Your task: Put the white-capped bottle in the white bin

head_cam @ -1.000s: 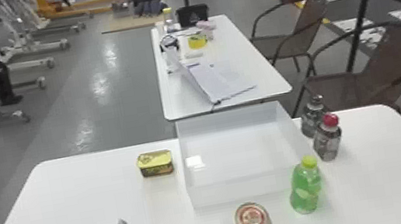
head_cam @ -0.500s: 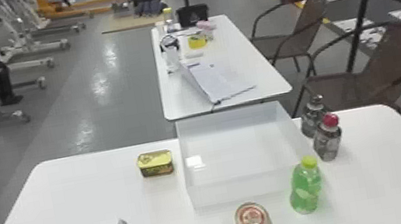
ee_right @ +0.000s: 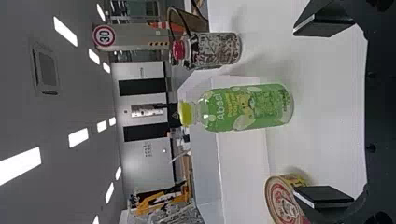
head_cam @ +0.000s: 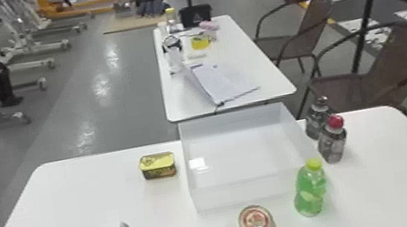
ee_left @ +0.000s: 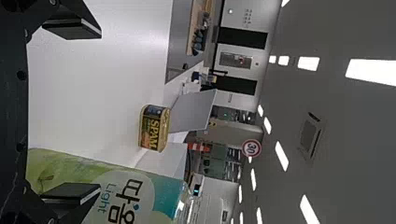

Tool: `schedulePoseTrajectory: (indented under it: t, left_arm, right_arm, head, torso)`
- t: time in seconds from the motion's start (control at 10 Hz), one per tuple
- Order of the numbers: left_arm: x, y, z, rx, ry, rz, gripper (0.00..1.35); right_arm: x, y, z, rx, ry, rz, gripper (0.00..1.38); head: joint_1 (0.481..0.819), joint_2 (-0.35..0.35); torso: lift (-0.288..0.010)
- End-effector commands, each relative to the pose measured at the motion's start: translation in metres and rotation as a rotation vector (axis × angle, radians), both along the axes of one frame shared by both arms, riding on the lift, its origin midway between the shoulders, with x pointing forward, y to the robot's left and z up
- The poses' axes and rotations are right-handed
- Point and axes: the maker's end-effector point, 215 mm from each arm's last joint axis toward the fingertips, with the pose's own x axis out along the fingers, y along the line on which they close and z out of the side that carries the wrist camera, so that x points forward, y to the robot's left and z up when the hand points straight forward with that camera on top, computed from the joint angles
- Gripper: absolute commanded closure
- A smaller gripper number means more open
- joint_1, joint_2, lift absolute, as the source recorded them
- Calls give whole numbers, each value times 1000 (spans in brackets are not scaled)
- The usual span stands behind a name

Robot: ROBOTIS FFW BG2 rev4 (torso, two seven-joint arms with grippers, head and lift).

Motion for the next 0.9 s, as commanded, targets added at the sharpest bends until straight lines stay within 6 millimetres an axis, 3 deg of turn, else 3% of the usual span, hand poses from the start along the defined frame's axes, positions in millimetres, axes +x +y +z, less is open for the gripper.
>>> schedulePoseTrajectory:
  t: [0.0,0.2,0.5,0.7,0.8]
  left_arm:
    - [-6,3,-1,16,4,-18,142]
    - [-11,-5,-2,35,20,-99,144]
    - [-10,-30,25,94,-15,-304,142]
    - [-23,-29,16,87,28,-304,142]
    - [-29,-44,7,91,59,-367,142]
  right_arm:
    - [-1,0,-1,1,3,0,98]
    - [-3,-1,-2,0,6,-1,98]
    - [-4,-1,-4,3,11,-4,98]
    - [-3,0,-4,3,11,-5,98]
    - [-5,2,-8,11,19,-13,98]
  head:
    - [549,0]
    - [549,0]
    - [549,0]
    - [549,0]
    - [549,0]
  torso:
    - [-100]
    - [-100]
    - [-100]
    - [-100]
    - [-100]
